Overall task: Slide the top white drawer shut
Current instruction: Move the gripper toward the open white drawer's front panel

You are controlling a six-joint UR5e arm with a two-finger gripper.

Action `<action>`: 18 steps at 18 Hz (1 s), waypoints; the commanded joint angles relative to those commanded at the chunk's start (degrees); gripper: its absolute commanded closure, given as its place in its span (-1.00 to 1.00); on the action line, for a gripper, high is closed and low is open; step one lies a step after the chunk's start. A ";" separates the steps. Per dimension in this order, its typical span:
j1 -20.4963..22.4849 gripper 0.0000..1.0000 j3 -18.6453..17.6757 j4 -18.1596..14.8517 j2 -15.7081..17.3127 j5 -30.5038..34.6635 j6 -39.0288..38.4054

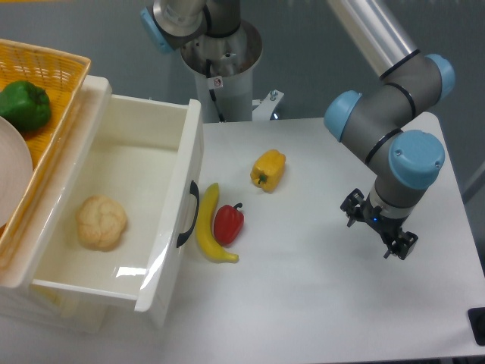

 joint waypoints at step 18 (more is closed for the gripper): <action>-2.89 -1.00 -4.48 2.02 3.69 2.73 -11.40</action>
